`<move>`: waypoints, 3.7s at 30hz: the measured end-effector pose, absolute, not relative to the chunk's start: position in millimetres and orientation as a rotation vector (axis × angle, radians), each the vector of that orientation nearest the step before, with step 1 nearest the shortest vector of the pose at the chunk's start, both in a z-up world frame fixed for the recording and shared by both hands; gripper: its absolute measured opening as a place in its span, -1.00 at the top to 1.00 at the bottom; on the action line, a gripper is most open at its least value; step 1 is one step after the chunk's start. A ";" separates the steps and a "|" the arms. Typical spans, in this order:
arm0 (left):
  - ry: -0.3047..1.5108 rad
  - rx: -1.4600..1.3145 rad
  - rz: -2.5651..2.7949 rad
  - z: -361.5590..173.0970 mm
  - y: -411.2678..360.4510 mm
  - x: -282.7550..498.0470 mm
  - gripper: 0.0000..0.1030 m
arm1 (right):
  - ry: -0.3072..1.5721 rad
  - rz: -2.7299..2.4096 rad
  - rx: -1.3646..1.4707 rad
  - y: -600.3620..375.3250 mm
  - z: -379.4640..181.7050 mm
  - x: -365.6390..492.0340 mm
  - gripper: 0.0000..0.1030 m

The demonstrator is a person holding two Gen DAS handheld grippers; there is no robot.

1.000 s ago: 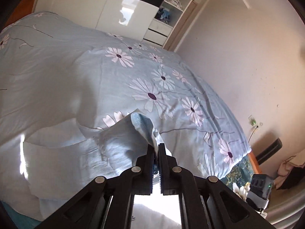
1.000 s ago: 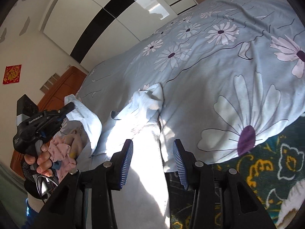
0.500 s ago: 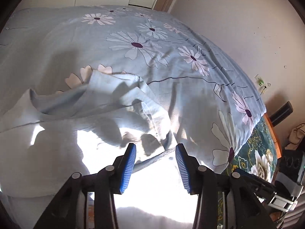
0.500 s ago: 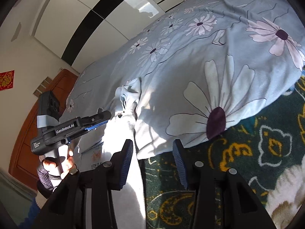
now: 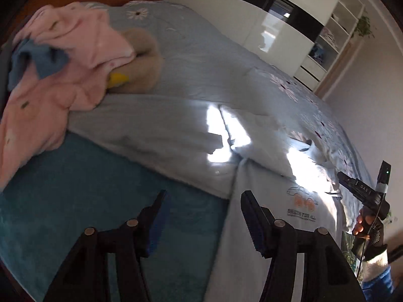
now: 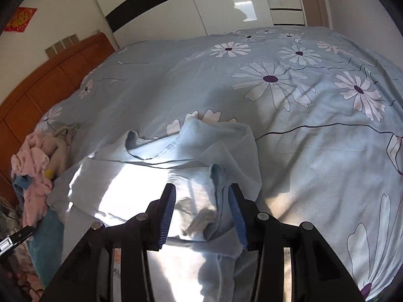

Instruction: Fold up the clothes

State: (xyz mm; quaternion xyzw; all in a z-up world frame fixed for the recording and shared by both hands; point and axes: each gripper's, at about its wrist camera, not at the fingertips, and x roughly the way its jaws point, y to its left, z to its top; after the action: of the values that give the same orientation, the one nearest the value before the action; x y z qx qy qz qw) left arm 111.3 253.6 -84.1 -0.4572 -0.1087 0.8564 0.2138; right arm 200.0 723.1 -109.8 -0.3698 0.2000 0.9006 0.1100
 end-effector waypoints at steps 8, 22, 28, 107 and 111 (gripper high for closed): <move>-0.457 -1.294 2.447 -101.1 189.1 131.1 -0.20 | 0.712 2.598 -1.139 732.6 -131.9 186.4 0.13; -0.415 -1.307 2.368 -104.6 209.6 139.1 -0.20 | 0.861 2.573 -1.148 732.8 -132.6 188.0 0.85; -0.386 -1.298 2.365 -102.0 211.8 143.3 -0.20 | 0.777 2.611 -1.058 734.8 -105.8 198.8 0.92; -0.373 -1.383 1.963 -151.7 204.1 245.4 0.93 | 1.230 2.553 -1.187 612.0 -172.5 505.7 0.92; -0.350 -1.426 1.950 -166.7 209.9 243.3 0.93 | 1.261 2.549 -1.178 612.5 -182.5 507.2 0.92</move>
State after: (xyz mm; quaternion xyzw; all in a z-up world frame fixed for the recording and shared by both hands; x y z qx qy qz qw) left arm 243.3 209.9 -166.7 -0.5487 -0.1346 0.7504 0.3432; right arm 507.2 612.5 -182.5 -0.3825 0.4095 0.8276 0.0315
